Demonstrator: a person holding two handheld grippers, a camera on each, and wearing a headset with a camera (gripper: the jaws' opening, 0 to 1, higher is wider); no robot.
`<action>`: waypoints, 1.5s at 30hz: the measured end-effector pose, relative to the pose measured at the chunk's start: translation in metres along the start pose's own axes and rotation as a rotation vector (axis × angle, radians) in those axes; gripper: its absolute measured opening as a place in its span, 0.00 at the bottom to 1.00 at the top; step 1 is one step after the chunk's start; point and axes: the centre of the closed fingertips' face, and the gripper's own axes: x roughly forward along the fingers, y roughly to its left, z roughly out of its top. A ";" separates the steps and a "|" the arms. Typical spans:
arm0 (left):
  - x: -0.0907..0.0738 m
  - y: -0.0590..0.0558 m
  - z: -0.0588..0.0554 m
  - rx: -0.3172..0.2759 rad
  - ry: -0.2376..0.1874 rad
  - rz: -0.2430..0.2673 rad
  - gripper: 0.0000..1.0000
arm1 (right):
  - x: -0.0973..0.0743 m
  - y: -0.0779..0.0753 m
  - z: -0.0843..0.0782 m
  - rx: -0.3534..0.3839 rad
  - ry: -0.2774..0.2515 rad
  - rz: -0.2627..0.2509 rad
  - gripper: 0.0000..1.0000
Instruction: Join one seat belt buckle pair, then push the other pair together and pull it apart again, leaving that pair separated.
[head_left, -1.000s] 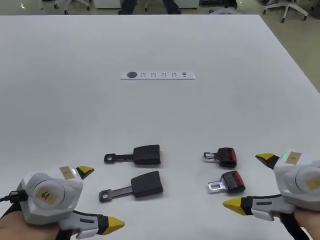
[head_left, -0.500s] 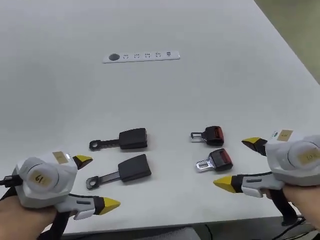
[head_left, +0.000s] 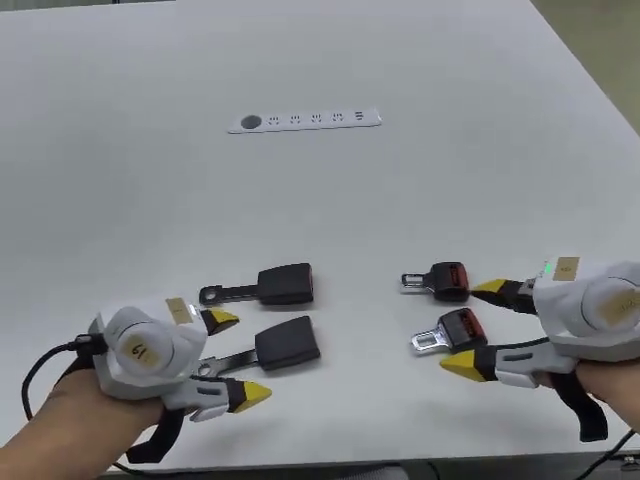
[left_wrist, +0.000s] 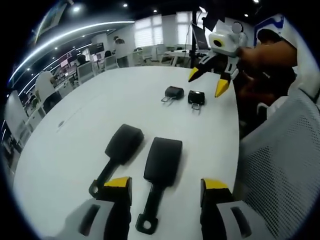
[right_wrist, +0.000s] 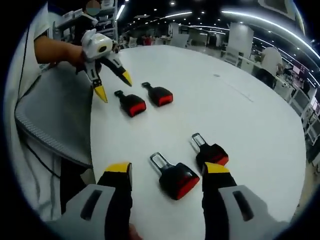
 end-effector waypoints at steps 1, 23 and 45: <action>0.003 0.000 0.000 0.003 0.004 -0.003 0.53 | 0.002 -0.002 -0.001 -0.038 0.020 0.004 0.55; 0.033 0.017 -0.008 0.186 0.146 -0.066 0.42 | 0.030 -0.004 -0.043 -0.314 0.267 0.189 0.41; 0.043 0.006 -0.005 0.393 0.236 -0.264 0.33 | 0.027 0.000 -0.045 -0.251 0.266 0.285 0.34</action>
